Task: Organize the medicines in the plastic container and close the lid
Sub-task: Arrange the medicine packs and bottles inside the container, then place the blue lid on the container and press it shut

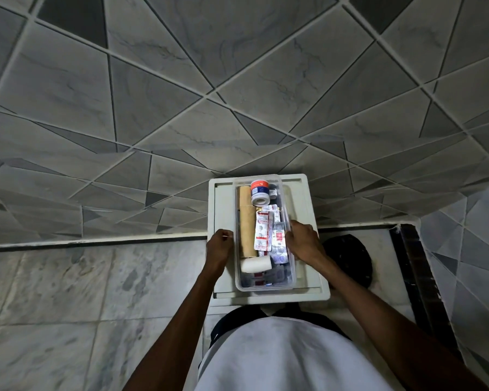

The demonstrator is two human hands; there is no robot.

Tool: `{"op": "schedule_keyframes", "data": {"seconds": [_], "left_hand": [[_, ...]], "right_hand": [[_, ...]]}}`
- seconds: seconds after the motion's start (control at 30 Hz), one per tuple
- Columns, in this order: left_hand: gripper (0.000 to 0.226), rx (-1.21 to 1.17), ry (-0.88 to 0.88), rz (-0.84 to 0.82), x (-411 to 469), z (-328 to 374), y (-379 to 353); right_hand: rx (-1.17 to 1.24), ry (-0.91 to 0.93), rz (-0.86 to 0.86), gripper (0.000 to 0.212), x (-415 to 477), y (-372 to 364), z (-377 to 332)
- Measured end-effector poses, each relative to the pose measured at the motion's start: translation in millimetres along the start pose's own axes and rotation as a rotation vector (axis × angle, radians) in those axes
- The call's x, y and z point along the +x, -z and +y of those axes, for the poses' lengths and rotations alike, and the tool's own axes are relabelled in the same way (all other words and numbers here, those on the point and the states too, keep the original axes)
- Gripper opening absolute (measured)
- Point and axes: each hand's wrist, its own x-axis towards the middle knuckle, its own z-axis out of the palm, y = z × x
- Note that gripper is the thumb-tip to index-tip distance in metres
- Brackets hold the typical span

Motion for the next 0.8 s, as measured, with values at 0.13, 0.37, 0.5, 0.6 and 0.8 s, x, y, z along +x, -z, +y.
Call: {"op": "schedule_keyframes", "data": {"seconds": [0.13,0.37,0.5,0.6,0.8], "left_hand": [[0.005,-0.072,0.039,-0.031,3,-2,0],[0.029,0.285,-0.125,0.042,3,6,-12],[0.022,0.354,-0.159,0.005,9,6,-7],[0.020,0.367,-0.165,-0.051,8,13,9],[0.033,0.341,-0.152,0.026,-4,17,63]], "right_hand": [[0.040,0.011,0.042,0.020,-2,22,4],[0.001,0.051,0.119,0.019,-12,62,29],[-0.054,0.071,0.132,0.018,-16,66,39],[-0.050,0.072,0.118,0.017,-18,63,43],[-0.047,0.036,0.083,0.021,0,40,45]]}}
